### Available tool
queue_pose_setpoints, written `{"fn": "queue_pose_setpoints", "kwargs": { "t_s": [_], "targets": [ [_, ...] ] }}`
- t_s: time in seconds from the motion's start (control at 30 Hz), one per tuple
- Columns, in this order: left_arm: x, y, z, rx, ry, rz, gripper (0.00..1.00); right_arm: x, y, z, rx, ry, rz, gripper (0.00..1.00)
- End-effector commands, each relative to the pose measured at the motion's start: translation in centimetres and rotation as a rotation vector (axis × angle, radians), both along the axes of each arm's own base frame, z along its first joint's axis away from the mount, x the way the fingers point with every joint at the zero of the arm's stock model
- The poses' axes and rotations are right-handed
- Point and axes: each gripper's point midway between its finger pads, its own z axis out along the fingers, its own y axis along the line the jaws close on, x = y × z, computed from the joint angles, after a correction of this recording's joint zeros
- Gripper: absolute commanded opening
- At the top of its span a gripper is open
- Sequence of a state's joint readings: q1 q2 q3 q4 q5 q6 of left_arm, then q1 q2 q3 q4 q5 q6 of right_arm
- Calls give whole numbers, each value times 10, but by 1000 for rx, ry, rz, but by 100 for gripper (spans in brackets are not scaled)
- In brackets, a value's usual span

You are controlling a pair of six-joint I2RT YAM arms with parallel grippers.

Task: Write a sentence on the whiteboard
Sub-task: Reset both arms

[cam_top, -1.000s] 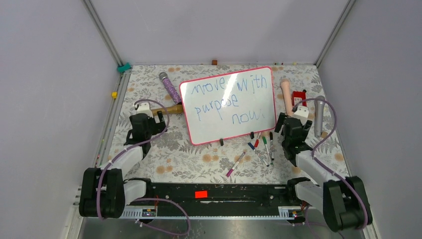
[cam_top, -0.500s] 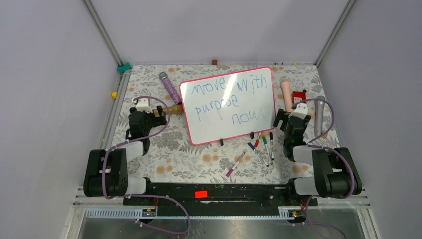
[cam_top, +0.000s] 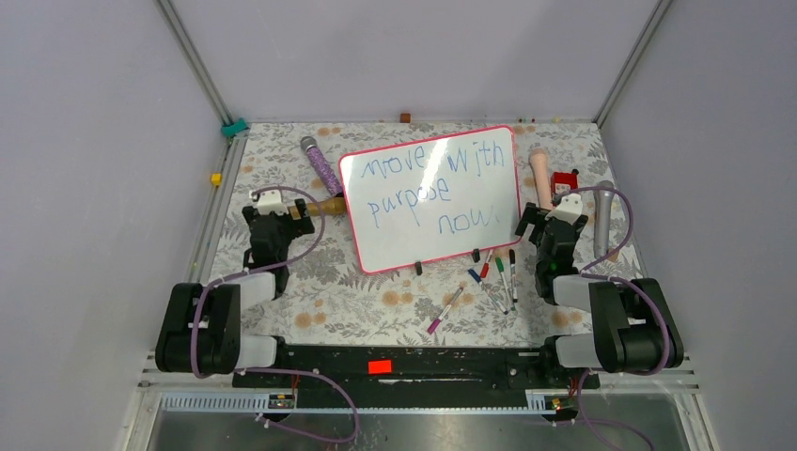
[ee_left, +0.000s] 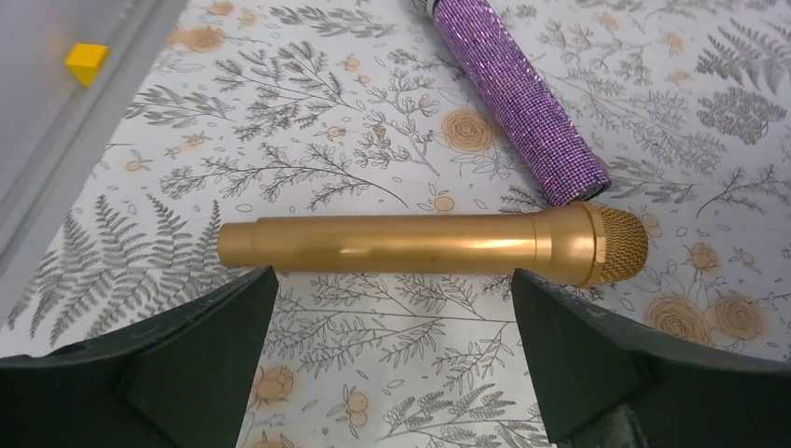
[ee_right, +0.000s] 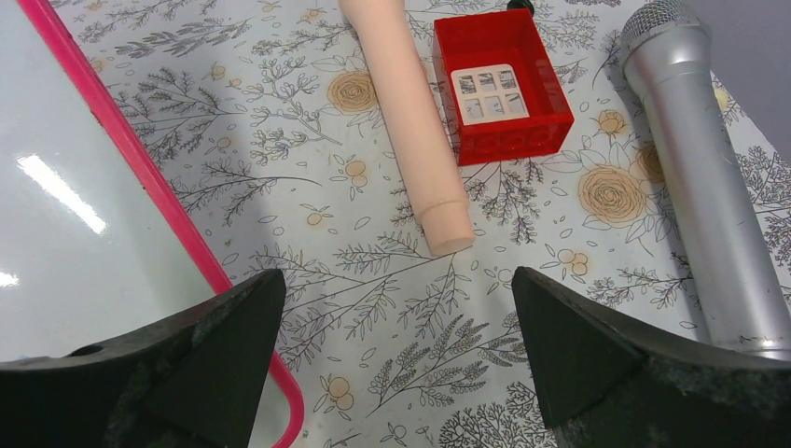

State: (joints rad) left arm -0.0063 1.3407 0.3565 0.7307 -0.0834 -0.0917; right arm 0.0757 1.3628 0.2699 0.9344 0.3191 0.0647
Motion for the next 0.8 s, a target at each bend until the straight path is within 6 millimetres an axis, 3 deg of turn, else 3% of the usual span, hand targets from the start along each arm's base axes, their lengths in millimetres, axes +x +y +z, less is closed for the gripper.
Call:
{"fn": "queue_pose_setpoints", "kwargs": {
  "t_s": [0.0, 0.13, 0.77],
  "targets": [
    [-17, 22, 28, 1, -229, 203, 99, 6, -1, 16, -3, -70, 3, 100],
    [-9, 7, 31, 53, -218, 145, 99, 5, 0, 15, -3, -69, 3, 99],
    [-10, 6, 30, 48, -214, 138, 99, 6, 0, 16, -2, -70, 3, 99]
  ]
}}
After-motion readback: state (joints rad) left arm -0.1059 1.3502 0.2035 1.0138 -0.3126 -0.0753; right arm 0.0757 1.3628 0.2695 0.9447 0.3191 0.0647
